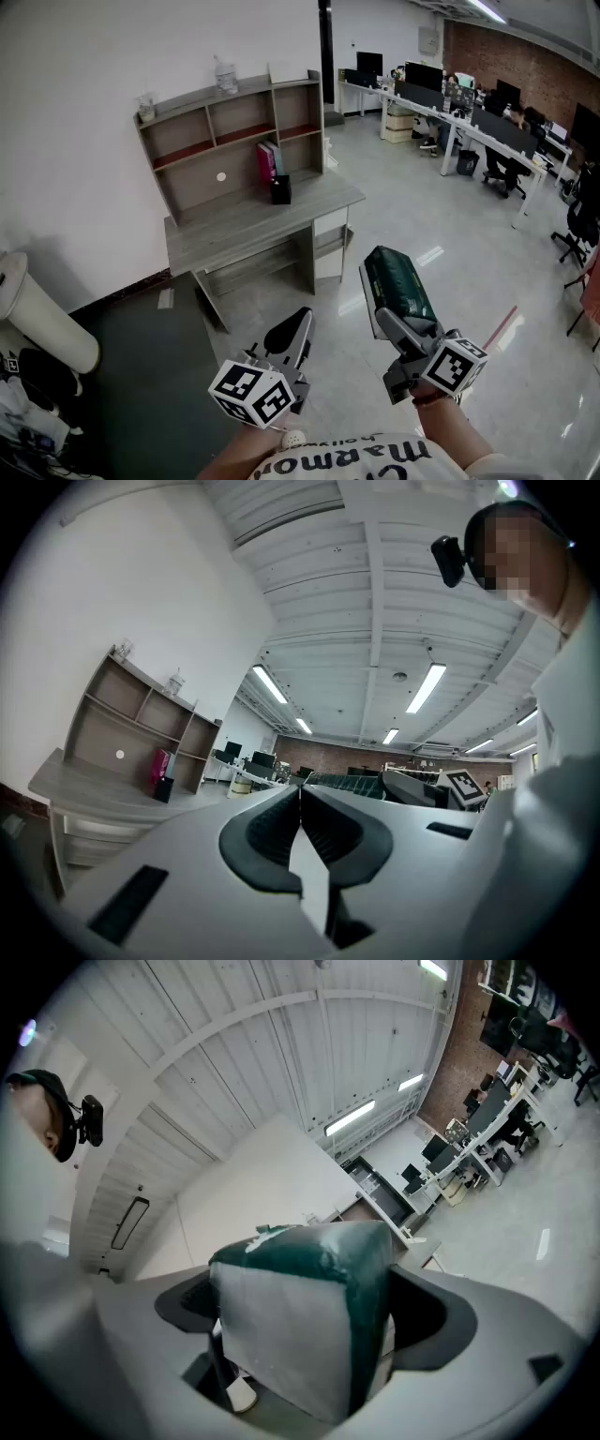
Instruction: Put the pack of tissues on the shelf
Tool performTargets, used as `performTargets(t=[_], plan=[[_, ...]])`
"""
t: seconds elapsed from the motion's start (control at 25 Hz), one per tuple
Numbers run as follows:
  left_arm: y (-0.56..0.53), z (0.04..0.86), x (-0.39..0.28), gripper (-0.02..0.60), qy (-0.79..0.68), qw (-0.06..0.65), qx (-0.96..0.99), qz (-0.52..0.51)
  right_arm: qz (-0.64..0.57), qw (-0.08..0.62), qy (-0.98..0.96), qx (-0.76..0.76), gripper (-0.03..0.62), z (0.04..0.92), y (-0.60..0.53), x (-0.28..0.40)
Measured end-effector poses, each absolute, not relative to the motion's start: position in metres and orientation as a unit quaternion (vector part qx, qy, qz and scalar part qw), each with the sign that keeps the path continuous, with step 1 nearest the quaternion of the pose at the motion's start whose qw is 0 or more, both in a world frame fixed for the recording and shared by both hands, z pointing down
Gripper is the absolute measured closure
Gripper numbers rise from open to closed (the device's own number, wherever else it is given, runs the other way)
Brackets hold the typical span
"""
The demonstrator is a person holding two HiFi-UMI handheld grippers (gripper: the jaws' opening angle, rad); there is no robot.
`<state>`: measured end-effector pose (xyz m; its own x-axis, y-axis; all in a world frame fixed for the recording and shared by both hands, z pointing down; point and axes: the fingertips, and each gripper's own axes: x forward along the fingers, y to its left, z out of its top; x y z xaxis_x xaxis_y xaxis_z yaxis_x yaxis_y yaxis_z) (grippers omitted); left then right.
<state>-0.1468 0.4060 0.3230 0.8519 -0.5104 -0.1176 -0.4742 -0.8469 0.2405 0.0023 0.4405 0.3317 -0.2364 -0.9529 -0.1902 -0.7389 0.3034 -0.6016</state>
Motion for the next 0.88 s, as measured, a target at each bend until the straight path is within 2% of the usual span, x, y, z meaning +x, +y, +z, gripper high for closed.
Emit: performTargets(t=[0.28,0.52,0.88], plan=[[0.386,0.325,-0.159,0.563,-0.255,0.113,0.956,-0.088,-0.201,0.261,0.757,-0.564,0.049,0.336,0.422,-0.006],[0.358,0.300,-0.186,0.563,-0.253,0.083,0.958,-0.104,-0.186,0.272,0.750,-0.574,0.049,0.320,0.395,-0.021],[0.314,0.275,-0.225,0.563,-0.226,0.065,0.965,-0.117,-0.209,0.329,0.741,-0.547,0.049,0.303,0.352,-0.062]])
